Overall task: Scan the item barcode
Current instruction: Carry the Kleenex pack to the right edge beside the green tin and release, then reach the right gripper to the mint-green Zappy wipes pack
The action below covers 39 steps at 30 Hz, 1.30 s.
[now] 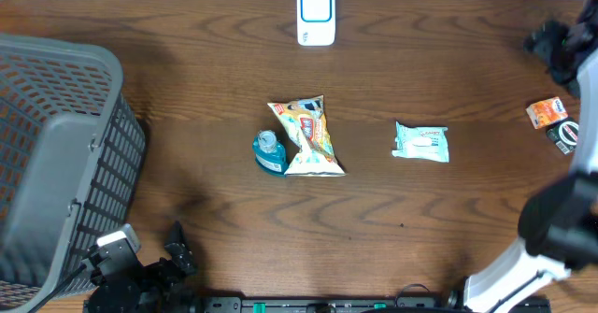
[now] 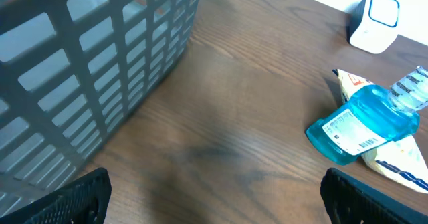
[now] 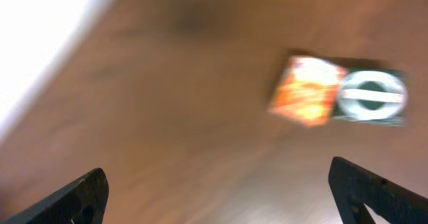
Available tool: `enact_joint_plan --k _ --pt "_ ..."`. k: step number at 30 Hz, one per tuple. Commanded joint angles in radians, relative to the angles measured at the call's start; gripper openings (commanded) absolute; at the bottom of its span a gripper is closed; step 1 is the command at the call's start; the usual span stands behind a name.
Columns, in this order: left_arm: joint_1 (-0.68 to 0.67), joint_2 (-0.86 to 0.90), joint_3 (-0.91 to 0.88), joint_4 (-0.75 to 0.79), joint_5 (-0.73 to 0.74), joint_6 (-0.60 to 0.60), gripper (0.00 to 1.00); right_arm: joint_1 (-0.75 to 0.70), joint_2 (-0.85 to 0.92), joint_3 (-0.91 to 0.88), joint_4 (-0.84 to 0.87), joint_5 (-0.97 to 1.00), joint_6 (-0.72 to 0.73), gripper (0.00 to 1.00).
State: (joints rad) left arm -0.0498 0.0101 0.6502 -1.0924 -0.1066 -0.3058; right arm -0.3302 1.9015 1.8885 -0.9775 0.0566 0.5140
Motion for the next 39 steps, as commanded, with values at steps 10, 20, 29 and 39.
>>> enact_joint_plan --k 10,20,29,39 --pt "-0.004 -0.006 0.006 0.001 0.002 0.016 0.99 0.309 -0.401 0.028 -0.092 -0.372 -0.007 0.99" --pt "-0.004 -0.006 0.006 0.001 0.002 0.016 0.99 0.590 -0.396 -0.013 -0.244 -0.189 -0.007 0.99" --pt "-0.004 -0.006 0.006 0.001 0.002 0.016 0.99 0.710 -0.291 -0.307 -0.207 -0.178 -0.006 0.99" --pt "-0.004 -0.006 0.006 0.001 0.002 0.016 0.99 0.736 -0.260 -0.608 -0.007 -0.116 -0.006 0.99"
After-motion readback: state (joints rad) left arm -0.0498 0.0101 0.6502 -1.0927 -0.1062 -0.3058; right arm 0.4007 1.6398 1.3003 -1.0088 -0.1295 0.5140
